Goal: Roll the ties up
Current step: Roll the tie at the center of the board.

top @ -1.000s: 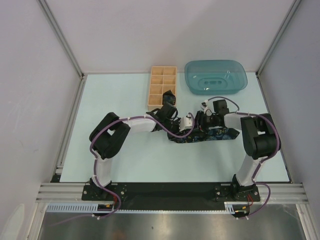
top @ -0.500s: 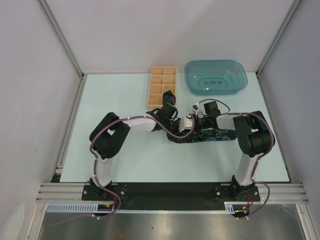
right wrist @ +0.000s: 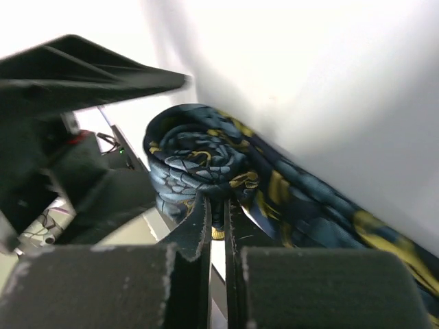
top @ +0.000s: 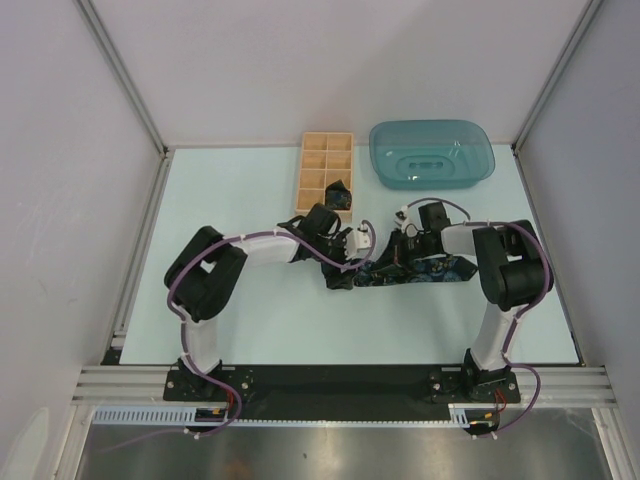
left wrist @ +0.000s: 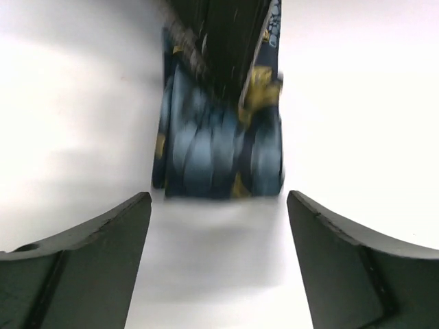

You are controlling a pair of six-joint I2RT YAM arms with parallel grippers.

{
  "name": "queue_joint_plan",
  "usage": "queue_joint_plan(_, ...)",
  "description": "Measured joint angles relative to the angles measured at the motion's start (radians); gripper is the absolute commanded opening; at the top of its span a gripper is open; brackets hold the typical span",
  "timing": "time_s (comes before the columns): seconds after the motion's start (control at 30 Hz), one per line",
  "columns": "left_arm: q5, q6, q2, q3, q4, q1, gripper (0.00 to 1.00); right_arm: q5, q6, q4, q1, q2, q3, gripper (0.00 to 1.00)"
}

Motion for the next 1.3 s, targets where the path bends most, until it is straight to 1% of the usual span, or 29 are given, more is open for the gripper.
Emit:
queue_joint_plan(0.03, 0.007, -0.009, -0.014, -0.013, 0.005, 0.007, 0.96, 0.0, -0.01, -0.012, -0.012, 0.003, 0.0, 0.0)
queue_joint_plan(0.1, 0.026, -0.024, -0.036, -0.028, 0.02, 0.016, 0.99, 0.002, -0.031, -0.031, -0.032, 0.004, 0.0, 0.0)
queue_joint_plan(0.27, 0.065, -0.056, -0.047, -0.042, 0.082, 0.015, 0.99, 0.039, -0.084, -0.085, -0.069, 0.004, 0.0, 0.0)
queue_joint_plan(0.4, 0.092, -0.072, -0.043, -0.048, 0.129, 0.01, 0.99, 0.058, -0.108, -0.115, -0.074, 0.006, 0.006, 0.0)
queue_joint_plan(0.63, 0.106, -0.119, 0.034, -0.033, 0.245, -0.027, 1.0, 0.061, -0.124, -0.143, -0.066, 0.016, 0.024, 0.0)
queue_joint_plan(0.73, 0.109, -0.121, 0.075, -0.016, 0.262, -0.047, 0.93, 0.06, -0.126, -0.149, -0.064, 0.021, 0.031, 0.0)
queue_joint_plan(0.77, 0.111, -0.121, 0.084, -0.01, 0.274, -0.051, 0.88, 0.06, -0.126, -0.151, -0.062, 0.023, 0.033, 0.0)
queue_joint_plan(0.83, 0.111, -0.122, 0.104, 0.016, 0.277, -0.061, 0.8, 0.062, -0.126, -0.154, -0.058, 0.024, 0.037, 0.0)
queue_joint_plan(0.87, 0.111, -0.122, 0.111, 0.026, 0.277, -0.065, 0.72, 0.063, -0.126, -0.154, -0.056, 0.025, 0.039, 0.0)
queue_joint_plan(0.93, 0.104, -0.121, 0.116, 0.04, 0.264, -0.068, 0.61, 0.064, -0.122, -0.153, -0.049, 0.025, 0.039, 0.0)
queue_joint_plan(0.97, 0.101, -0.119, 0.116, 0.044, 0.257, -0.068, 0.5, 0.066, -0.118, -0.15, -0.043, 0.025, 0.039, 0.0)
queue_joint_plan(1.03, 0.089, -0.096, 0.116, 0.058, 0.221, -0.067, 0.43, 0.069, -0.1, -0.138, -0.025, 0.025, 0.039, 0.0)
queue_joint_plan(1.07, 0.084, -0.082, 0.115, 0.066, 0.199, -0.065, 0.37, 0.07, -0.092, -0.133, -0.018, 0.025, 0.039, 0.0)
queue_joint_plan(1.1, 0.082, -0.066, 0.113, 0.071, 0.176, -0.064, 0.35, 0.071, -0.084, -0.126, -0.009, 0.025, 0.039, 0.01)
queue_joint_plan(1.13, 0.073, -0.043, 0.108, 0.08, 0.139, -0.063, 0.33, 0.07, -0.074, -0.121, -0.001, 0.025, 0.039, 0.06)
queue_joint_plan(1.17, 0.064, -0.024, 0.102, 0.086, 0.106, -0.063, 0.3, 0.068, -0.065, -0.114, 0.008, 0.026, 0.039, 0.16)
queue_joint_plan(1.27, 0.041, 0.019, 0.089, 0.108, 0.01, -0.063, 0.26, 0.054, -0.05, -0.109, 0.026, 0.028, 0.04, 0.27)
queue_joint_plan(1.3, 0.034, 0.031, 0.085, 0.114, -0.019, -0.065, 0.26, 0.046, -0.05, -0.111, 0.026, 0.028, 0.04, 0.28)
